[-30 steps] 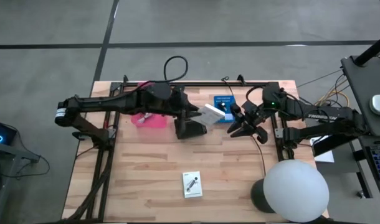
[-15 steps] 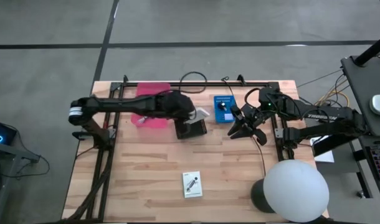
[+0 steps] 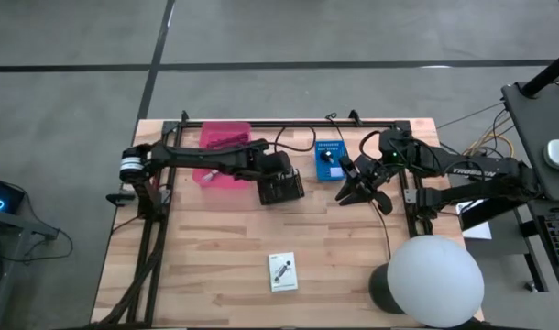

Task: Pick and place items into bin
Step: Put the right white card reader box into the black bin

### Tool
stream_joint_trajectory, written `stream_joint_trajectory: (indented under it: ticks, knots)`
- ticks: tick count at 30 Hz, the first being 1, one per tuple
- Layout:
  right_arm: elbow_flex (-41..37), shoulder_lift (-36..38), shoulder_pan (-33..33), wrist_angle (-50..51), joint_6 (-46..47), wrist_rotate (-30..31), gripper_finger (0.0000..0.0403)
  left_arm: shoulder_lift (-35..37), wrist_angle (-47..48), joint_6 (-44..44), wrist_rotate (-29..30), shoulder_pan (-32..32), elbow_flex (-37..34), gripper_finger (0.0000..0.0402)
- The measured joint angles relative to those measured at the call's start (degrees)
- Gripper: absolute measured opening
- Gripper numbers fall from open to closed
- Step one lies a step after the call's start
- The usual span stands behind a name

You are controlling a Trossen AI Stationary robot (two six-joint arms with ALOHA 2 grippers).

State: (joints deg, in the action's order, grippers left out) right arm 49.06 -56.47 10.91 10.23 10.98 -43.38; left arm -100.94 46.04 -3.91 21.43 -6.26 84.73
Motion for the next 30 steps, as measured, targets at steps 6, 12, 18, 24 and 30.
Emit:
stream_joint_trajectory:
  ticks: [6,12,18,24,30]
  knots:
    - [0.0,0.0,0.01,1.49,-1.16,0.0,0.0068,-2.16,0.2,0.01,-0.11,0.0,0.06,0.0037]
    - [0.0,0.0,0.01,2.46,-3.48,0.0,0.0068,-2.79,-0.02,1.27,-0.62,-0.02,0.45,0.0038]
    - [0.0,0.0,0.01,3.09,-5.22,0.02,0.0068,-2.74,0.0,1.71,-1.25,0.0,0.27,0.0041]
    - [0.0,0.0,0.01,3.07,-5.68,0.02,0.0068,-2.85,-0.05,1.8,-1.28,0.0,0.19,0.0067]
    - [0.0,0.0,0.01,3.07,-5.69,0.02,0.0068,-2.85,-0.07,3.26,-3.26,0.0,0.09,0.0129]
